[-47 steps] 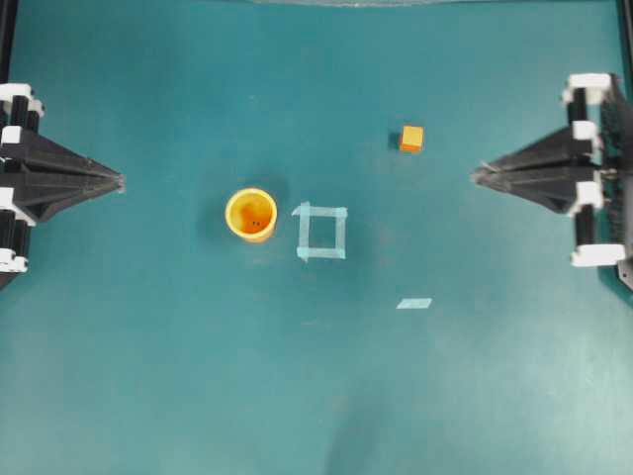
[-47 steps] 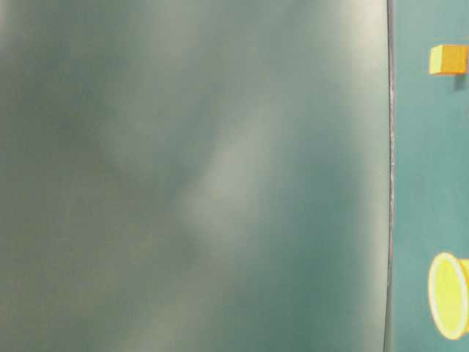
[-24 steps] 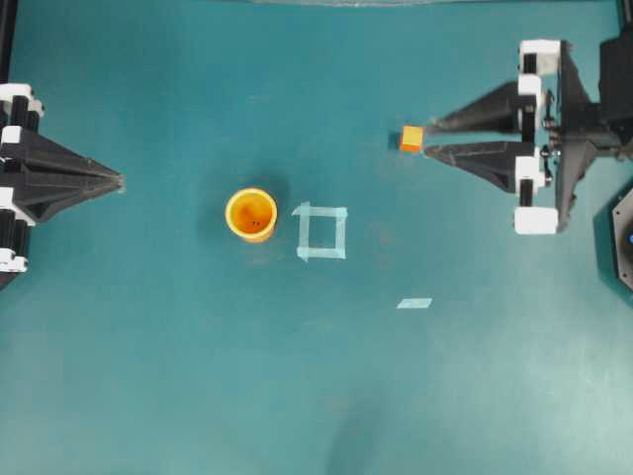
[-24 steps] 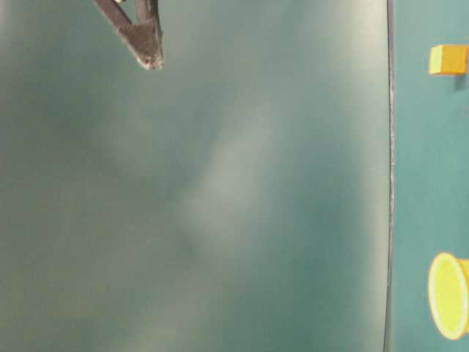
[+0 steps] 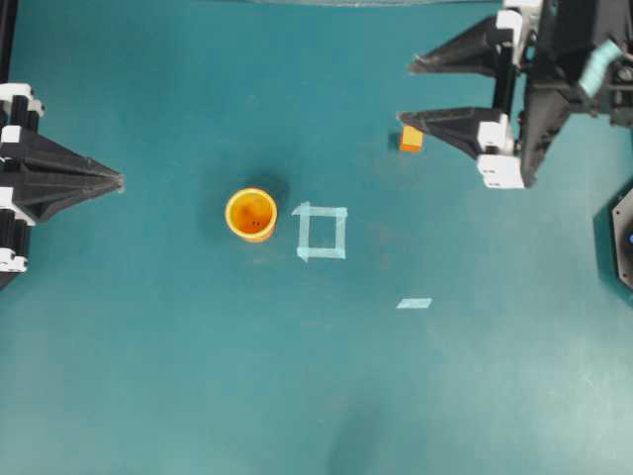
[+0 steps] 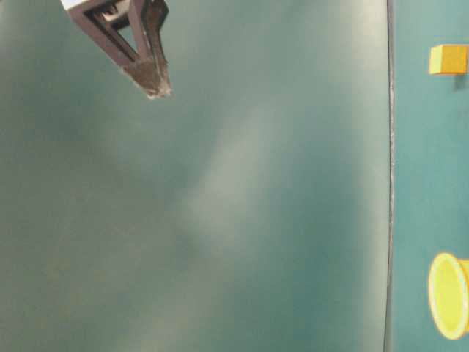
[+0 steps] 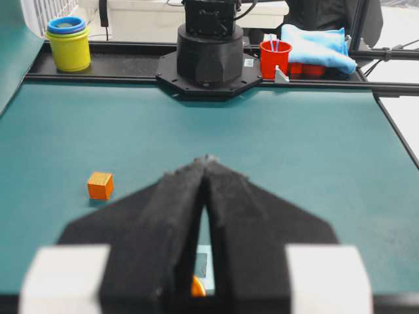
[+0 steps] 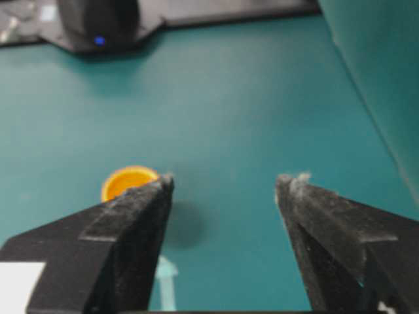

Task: Lift the orange block with right arm.
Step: 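Move the right gripper open over the small orange cube, then lower the right gripper around the orange cube and close it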

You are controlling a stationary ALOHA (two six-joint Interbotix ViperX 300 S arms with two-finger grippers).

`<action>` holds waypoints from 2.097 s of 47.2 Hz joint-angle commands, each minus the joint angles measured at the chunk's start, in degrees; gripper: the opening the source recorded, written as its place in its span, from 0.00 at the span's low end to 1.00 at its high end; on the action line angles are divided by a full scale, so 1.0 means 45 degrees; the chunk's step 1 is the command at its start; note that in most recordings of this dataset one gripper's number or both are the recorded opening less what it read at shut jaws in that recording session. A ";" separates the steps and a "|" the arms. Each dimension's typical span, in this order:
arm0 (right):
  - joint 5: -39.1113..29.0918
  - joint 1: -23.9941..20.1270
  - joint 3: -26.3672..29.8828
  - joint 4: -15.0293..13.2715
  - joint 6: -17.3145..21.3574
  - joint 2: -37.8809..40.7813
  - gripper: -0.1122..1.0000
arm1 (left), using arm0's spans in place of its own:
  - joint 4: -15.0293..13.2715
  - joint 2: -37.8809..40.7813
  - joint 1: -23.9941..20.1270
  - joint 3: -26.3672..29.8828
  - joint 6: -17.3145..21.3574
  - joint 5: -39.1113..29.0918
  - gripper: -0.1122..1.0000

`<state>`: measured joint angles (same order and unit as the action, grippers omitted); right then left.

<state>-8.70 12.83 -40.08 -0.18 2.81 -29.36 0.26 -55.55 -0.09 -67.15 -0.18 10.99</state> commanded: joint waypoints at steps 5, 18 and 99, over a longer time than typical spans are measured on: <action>-0.1172 0.0508 0.1250 0.0039 0.1035 0.0605 0.71 | 0.0020 0.0039 0.0078 0.0391 0.0000 0.0098 0.11; -0.3320 0.1133 0.2578 0.0020 0.2500 0.1973 0.71 | 0.0039 0.0059 0.0078 0.0410 -0.0020 0.0117 0.11; -0.5371 0.1758 0.1621 -0.2012 0.2363 0.6328 0.71 | 0.0020 0.0156 0.0078 0.0410 -0.0020 0.0098 0.11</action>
<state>-33.40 20.57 -33.22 -8.79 14.24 -0.62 0.18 -55.46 0.18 -67.06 -0.18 11.07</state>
